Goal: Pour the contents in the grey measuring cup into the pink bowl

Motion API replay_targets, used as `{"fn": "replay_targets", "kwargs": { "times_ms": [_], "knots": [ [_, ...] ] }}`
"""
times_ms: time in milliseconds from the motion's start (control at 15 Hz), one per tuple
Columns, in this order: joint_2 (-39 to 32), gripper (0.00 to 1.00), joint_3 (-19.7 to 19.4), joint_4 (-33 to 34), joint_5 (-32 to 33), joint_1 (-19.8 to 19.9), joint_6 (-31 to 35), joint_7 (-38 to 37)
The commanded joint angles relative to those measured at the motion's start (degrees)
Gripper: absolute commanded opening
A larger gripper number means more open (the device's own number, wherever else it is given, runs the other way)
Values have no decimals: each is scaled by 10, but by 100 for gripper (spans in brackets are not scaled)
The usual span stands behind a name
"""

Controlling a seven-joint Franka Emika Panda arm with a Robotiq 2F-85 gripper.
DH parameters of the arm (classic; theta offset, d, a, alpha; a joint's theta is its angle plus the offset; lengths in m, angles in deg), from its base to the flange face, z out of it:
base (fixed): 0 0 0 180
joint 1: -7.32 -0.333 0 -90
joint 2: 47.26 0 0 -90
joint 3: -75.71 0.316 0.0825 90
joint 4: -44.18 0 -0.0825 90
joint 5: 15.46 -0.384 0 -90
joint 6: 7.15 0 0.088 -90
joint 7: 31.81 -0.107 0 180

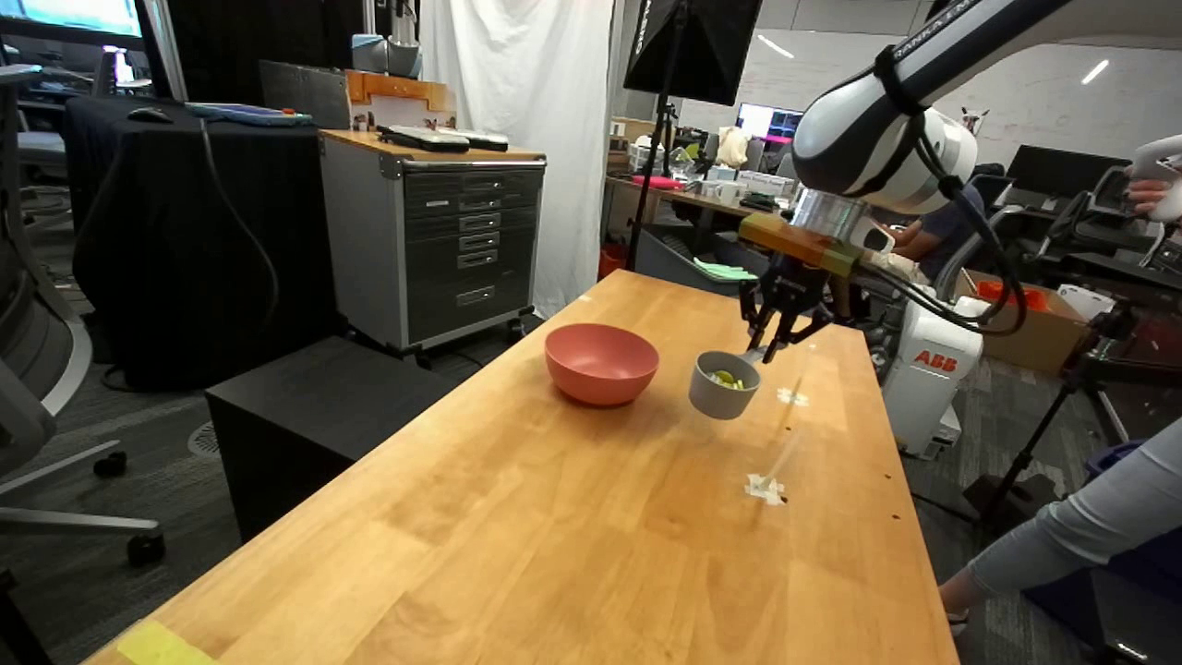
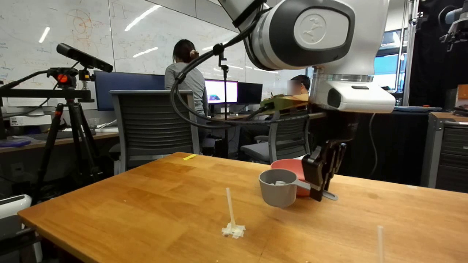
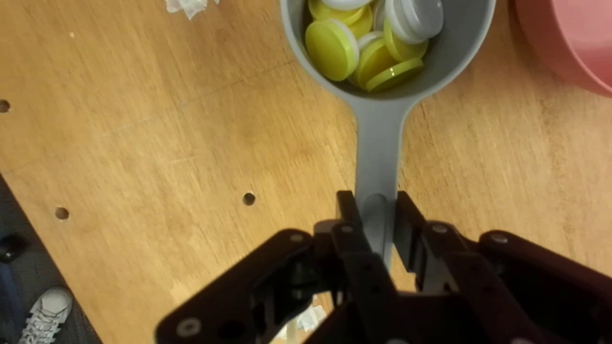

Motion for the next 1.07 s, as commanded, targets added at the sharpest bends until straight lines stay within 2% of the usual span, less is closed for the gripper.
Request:
{"fn": "replay_targets", "kwargs": {
  "times_ms": [0, 533, 1000],
  "knots": [
    [34, 6, -1, -2, 0, 10, -32, -2],
    [21, 6, -20, 56, -11, 50, -38, -29],
    [-4, 6, -24, 124, -33, 88, -40, -91]
  ]
}}
